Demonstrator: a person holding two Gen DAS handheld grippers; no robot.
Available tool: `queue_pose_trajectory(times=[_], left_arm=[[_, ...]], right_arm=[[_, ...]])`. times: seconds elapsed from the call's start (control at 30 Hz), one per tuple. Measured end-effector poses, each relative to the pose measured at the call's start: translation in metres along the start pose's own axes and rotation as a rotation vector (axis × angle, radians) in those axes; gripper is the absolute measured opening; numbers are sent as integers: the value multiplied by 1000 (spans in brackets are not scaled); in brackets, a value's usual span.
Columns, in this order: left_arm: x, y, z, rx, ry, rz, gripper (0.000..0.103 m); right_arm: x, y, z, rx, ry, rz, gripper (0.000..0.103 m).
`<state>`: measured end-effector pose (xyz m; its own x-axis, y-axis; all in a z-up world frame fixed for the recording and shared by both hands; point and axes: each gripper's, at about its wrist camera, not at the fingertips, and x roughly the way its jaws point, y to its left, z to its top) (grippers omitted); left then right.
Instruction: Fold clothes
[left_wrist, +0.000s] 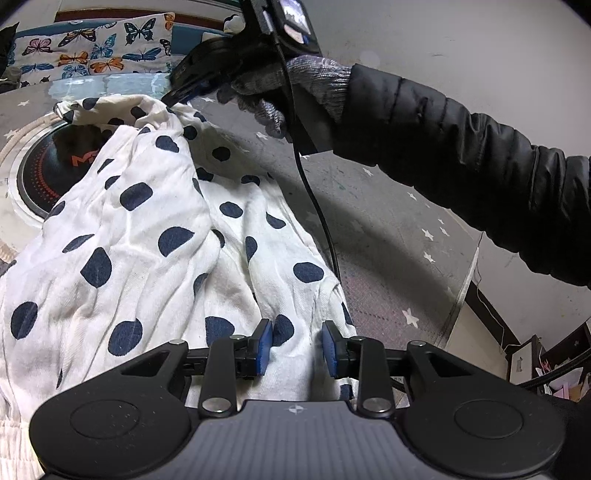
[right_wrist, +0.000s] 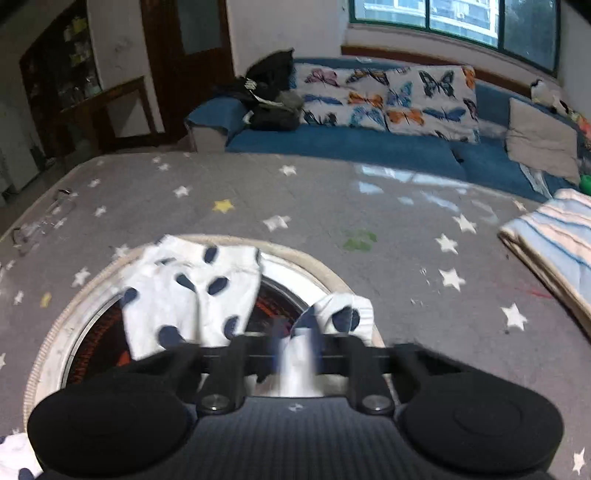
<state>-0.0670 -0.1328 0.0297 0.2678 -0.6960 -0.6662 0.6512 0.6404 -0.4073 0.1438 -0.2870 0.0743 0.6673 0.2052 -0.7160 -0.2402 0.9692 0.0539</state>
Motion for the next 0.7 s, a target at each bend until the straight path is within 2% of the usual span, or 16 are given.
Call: queue_pose_trajectory(times=[0.17,0.3,0.33,0.57,0.7], left_arm=[[-1,-2,-1,-6,-6,-2,32],[2,-3,-2,-9,-8,-16,33],[3,-4,-2,-9,-9,-20,33],[7,-8,-3,3,0,-45,35],[9,-11,-2,22,15,-59,35]], right_arm=[[-46,2,4,-42,-173,8,3],[-77,-19,-1,-30,-265,-4,3],[-80,-28,-5,-17,-260,-25,3],[-67,-84,-36,67,6,-263,13],[-70,-83,-40,84,-23,-197,15]])
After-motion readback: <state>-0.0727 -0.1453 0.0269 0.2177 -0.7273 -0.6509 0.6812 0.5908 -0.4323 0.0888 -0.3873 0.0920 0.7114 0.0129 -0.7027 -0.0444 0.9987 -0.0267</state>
